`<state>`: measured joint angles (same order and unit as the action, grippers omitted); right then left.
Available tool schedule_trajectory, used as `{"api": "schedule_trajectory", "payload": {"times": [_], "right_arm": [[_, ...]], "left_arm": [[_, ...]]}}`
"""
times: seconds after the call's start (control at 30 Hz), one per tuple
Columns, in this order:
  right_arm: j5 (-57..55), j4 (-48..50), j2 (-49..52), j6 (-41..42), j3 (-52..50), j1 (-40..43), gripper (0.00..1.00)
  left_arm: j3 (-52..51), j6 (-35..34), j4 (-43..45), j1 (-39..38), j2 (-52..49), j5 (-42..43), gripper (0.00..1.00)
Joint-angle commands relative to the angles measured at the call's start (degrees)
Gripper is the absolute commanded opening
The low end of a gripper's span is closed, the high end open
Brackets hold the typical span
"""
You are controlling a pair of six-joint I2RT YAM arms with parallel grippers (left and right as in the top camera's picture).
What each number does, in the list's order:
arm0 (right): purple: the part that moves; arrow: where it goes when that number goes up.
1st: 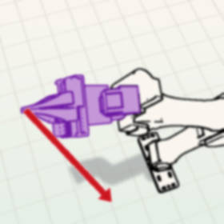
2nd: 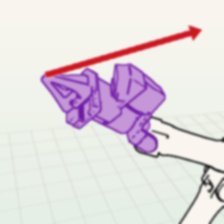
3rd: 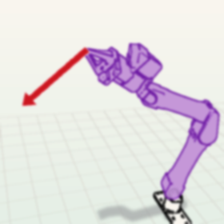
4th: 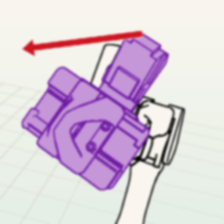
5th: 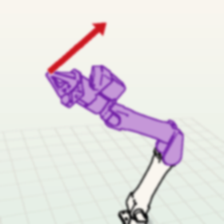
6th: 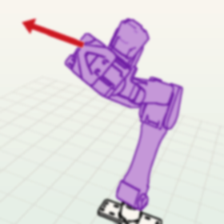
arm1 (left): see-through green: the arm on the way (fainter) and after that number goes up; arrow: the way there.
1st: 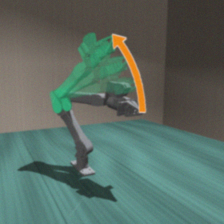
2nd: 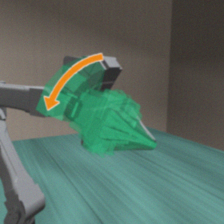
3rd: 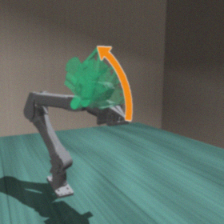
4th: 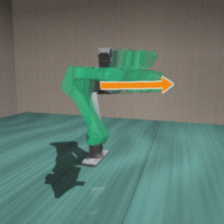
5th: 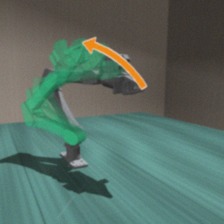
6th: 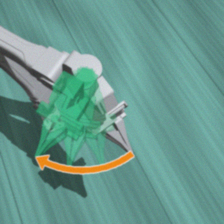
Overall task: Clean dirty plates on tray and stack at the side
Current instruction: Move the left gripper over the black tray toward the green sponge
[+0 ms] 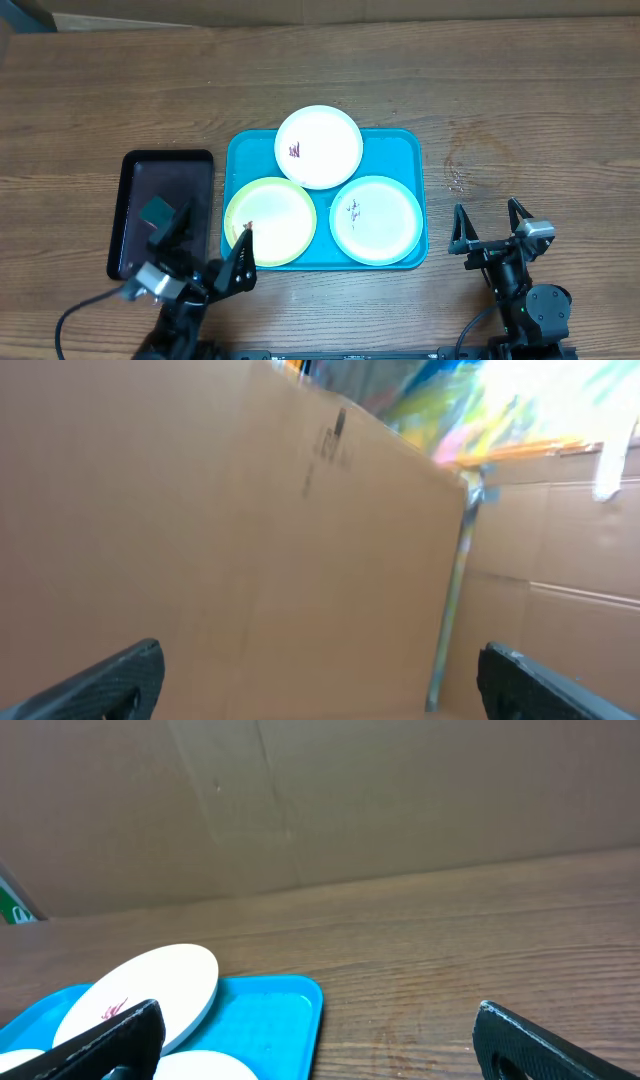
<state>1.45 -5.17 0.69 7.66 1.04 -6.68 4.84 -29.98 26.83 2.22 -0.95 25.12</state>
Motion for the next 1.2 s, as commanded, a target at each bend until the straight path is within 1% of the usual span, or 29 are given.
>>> {"api": "schedule_trajectory", "payload": {"times": [0.0, 0.03, 0.07, 0.1, 0.13, 0.17, 0.27, 0.33, 0.5, 0.6, 0.67, 0.77, 0.87, 1.03, 1.07, 1.17], "right_arm": [[-0.33, 0.35, -0.35, -0.24, -0.57, 0.33, 1.0], [-0.33, 0.35, -0.35, -0.24, -0.57, 0.33, 1.0], [-0.31, 0.35, -0.35, -0.24, -0.57, 0.33, 1.0], [-0.31, 0.35, -0.35, -0.24, -0.57, 0.33, 1.0], [-0.33, 0.35, -0.35, -0.24, -0.57, 0.33, 1.0], [-0.31, 0.35, -0.35, -0.24, -0.57, 0.33, 1.0], [-0.33, 0.35, -0.35, -0.24, -0.57, 0.33, 1.0], [-0.31, 0.35, -0.35, -0.24, -0.57, 0.33, 1.0], [-0.31, 0.35, -0.35, -0.24, -0.57, 0.33, 1.0], [-0.31, 0.35, -0.35, -0.24, -0.57, 0.33, 1.0], [-0.33, 0.35, -0.35, -0.24, -0.57, 0.33, 1.0], [-0.33, 0.35, -0.35, -0.24, -0.57, 0.33, 1.0], [-0.31, 0.35, -0.35, -0.24, -0.57, 0.33, 1.0], [-0.33, 0.35, -0.35, -0.24, -0.57, 0.33, 1.0], [-0.31, 0.35, -0.35, -0.24, -0.57, 0.33, 1.0], [-0.31, 0.35, -0.35, -0.24, -0.57, 0.33, 1.0]], "left_arm": [[10.43, 10.16, -15.28, -0.26, -2.58, 0.63, 1.0], [13.79, 12.35, -22.1, -0.26, -4.15, -0.44, 1.0], [19.87, 14.95, -34.12, -0.28, -7.98, -3.82, 1.0], [23.08, 16.04, -40.04, -0.26, -10.6, -6.21, 1.0], [27.82, 18.4, -48.13, -0.26, -15.32, -9.31, 1.0], [30.1, 19.87, -51.74, -0.26, -17.9, -10.67, 1.0], [39.98, 24.92, -64.85, -0.28, -29.9, -15.82, 1.0], [45.27, 27.04, -69.55, -0.28, -36.52, -17.7, 1.0], [53.05, 28.59, -73.13, -0.26, -47.8, -19.71, 1.0], [55.78, 24.39, -73.79, 0.61, -52.59, -22.73, 1.0], [56.87, 23.3, -73.26, 2.43, -55.19, -22.36, 1.0], [57.16, 23.08, -72.94, 4.68, -57.94, -22.08, 1.0], [57.16, 23.1, -74.42, 5.27, -59.89, -22.12, 1.0], [57.16, 23.04, -74.77, 5.42, -61.59, -25.09, 1.0], [57.16, 21.92, -74.55, 5.79, -61.66, -26.29, 1.0], [57.16, 15.41, -73.92, 8.94, -61.94, -29.83, 1.0]]}}
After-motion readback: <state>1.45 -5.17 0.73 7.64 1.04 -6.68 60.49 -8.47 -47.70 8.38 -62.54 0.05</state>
